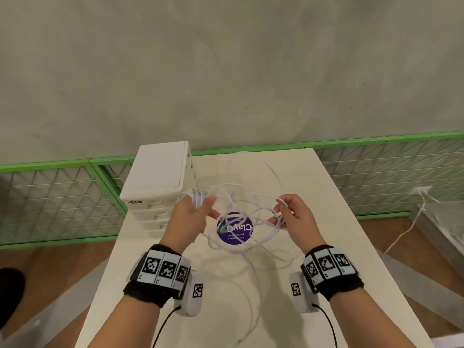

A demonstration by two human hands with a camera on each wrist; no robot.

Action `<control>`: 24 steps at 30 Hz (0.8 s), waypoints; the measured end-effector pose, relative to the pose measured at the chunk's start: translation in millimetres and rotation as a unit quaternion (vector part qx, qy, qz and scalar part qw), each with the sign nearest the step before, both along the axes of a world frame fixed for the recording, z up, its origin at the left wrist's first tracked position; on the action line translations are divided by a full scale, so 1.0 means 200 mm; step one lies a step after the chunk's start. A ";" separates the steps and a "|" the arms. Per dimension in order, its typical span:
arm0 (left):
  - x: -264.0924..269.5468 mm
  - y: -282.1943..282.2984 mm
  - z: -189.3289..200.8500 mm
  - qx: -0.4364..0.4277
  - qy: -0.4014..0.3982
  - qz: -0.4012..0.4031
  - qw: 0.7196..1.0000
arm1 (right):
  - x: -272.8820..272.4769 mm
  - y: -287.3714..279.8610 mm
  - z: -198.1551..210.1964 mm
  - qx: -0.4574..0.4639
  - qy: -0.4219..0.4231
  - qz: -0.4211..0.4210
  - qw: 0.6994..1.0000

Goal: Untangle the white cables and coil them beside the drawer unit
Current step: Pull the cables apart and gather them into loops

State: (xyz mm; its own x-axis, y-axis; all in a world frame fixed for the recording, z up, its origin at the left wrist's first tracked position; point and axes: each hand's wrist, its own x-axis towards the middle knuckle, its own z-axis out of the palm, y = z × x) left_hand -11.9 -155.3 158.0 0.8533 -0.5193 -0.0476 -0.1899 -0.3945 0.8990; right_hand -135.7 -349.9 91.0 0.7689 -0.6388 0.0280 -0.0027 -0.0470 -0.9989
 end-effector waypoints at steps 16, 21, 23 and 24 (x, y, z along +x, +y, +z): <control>0.01 0.04 -0.08 -0.087 0.088 0.077 0.989 | -0.01 0.00 -0.15 -0.014 0.137 0.032 0.990; -0.01 0.04 -0.04 -0.079 0.089 0.061 0.991 | -0.03 0.06 -0.22 -0.018 0.195 0.081 0.977; -0.01 0.05 -0.03 -0.078 0.087 0.044 0.992 | -0.03 0.09 -0.23 -0.034 0.183 0.042 0.982; -0.01 0.05 -0.03 -0.079 0.081 0.032 0.993 | -0.02 0.11 -0.23 -0.056 0.164 0.016 0.985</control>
